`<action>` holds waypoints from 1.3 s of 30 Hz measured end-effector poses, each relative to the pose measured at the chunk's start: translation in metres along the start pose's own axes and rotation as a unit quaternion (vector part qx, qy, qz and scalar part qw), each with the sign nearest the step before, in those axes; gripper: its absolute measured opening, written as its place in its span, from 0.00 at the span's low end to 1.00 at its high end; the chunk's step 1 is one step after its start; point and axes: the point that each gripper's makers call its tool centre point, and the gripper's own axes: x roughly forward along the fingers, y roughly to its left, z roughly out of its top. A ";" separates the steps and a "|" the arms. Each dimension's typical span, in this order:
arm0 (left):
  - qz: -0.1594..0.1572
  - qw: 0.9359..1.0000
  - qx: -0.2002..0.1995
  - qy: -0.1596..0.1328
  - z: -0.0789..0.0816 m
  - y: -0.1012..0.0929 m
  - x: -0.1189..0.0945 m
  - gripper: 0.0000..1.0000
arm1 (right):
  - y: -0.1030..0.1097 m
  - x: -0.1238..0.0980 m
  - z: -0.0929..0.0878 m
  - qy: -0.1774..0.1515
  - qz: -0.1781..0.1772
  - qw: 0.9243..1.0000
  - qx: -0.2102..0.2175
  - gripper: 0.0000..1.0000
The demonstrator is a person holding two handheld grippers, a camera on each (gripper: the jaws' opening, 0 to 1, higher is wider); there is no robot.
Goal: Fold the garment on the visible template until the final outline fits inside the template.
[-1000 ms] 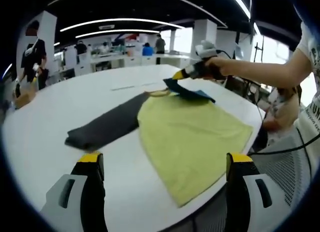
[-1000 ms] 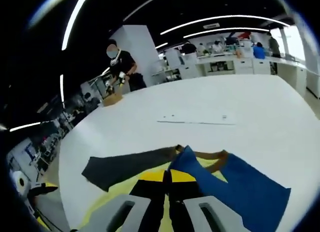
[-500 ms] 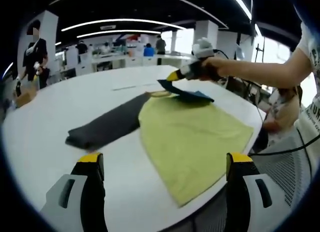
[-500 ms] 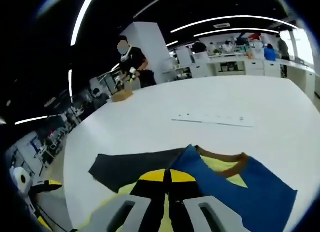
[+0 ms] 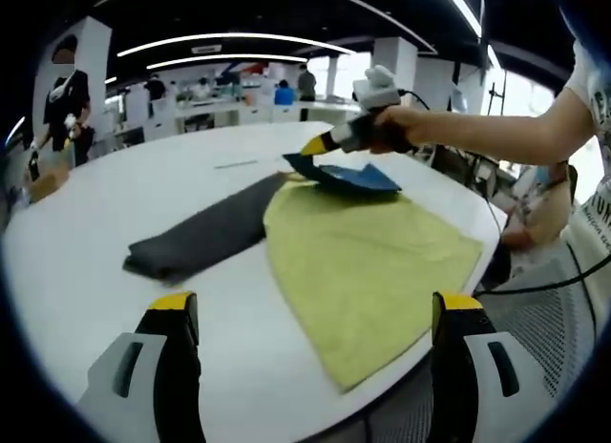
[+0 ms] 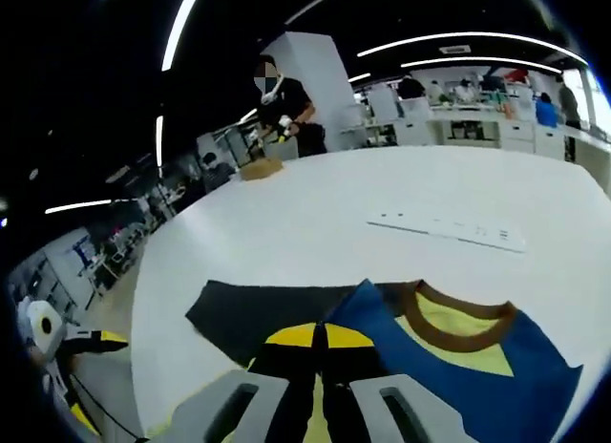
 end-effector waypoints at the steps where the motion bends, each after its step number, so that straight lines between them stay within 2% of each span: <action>1: 0.001 1.000 0.000 0.000 0.000 0.000 0.000 0.99 | 0.003 0.001 -0.002 0.002 0.004 1.000 -0.002 0.00; 14: -0.001 1.000 -0.001 0.003 -0.003 0.002 0.002 0.99 | 0.029 0.014 -0.023 0.030 0.037 0.998 -0.036 0.00; 27: -0.001 1.000 -0.002 0.000 -0.003 0.003 0.004 0.99 | 0.058 0.033 -0.042 0.058 0.078 0.993 -0.073 0.00; 32: 0.002 1.000 0.000 -0.003 -0.003 0.004 0.002 0.99 | 0.057 0.037 -0.059 0.079 0.073 0.991 -0.080 0.00; 36: 0.004 1.000 0.000 -0.003 -0.003 0.005 0.002 0.99 | 0.058 0.044 -0.064 0.081 0.068 0.991 -0.085 0.00; 39: 0.004 1.000 0.003 -0.002 -0.003 0.005 0.002 0.99 | 0.058 0.043 -0.062 0.072 0.063 0.993 -0.065 0.00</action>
